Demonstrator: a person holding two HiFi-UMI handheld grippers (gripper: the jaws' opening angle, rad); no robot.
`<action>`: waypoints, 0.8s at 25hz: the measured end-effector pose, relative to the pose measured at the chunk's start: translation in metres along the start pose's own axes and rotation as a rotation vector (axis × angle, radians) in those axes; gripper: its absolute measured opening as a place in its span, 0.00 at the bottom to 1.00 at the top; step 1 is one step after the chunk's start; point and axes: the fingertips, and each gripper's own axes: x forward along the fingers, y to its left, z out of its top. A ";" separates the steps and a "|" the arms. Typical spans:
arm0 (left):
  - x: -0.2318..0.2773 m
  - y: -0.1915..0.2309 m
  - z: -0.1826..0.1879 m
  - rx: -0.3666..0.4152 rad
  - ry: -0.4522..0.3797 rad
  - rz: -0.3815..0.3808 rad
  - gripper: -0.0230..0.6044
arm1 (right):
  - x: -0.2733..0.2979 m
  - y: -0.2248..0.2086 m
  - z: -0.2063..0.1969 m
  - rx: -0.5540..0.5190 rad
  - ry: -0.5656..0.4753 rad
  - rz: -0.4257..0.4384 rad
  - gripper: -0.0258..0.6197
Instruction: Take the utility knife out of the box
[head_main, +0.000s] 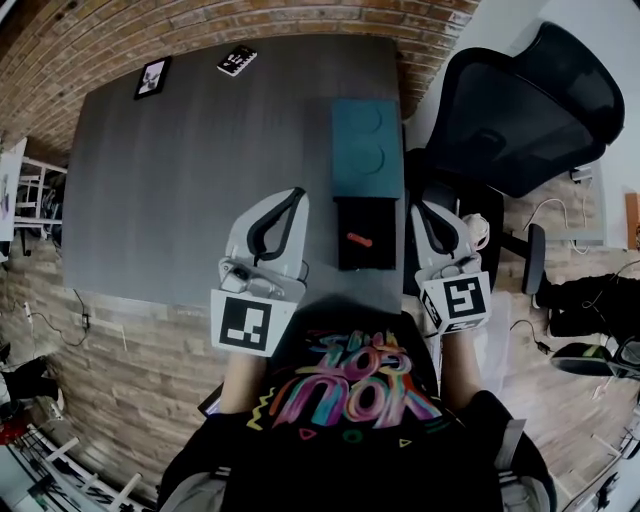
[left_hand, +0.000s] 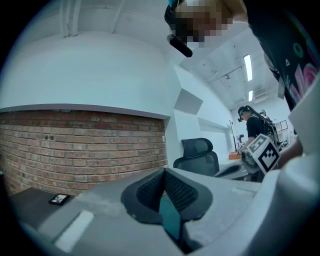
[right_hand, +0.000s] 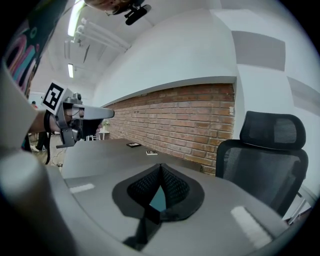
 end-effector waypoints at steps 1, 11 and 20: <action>0.001 0.002 0.001 0.001 -0.002 -0.001 0.04 | -0.001 -0.002 0.000 0.002 0.003 0.000 0.04; 0.002 0.011 0.013 0.057 -0.027 -0.019 0.04 | 0.000 0.005 -0.007 0.013 0.038 0.003 0.04; -0.010 0.018 0.011 0.052 -0.023 0.005 0.04 | 0.021 0.040 -0.026 -0.032 0.110 0.147 0.04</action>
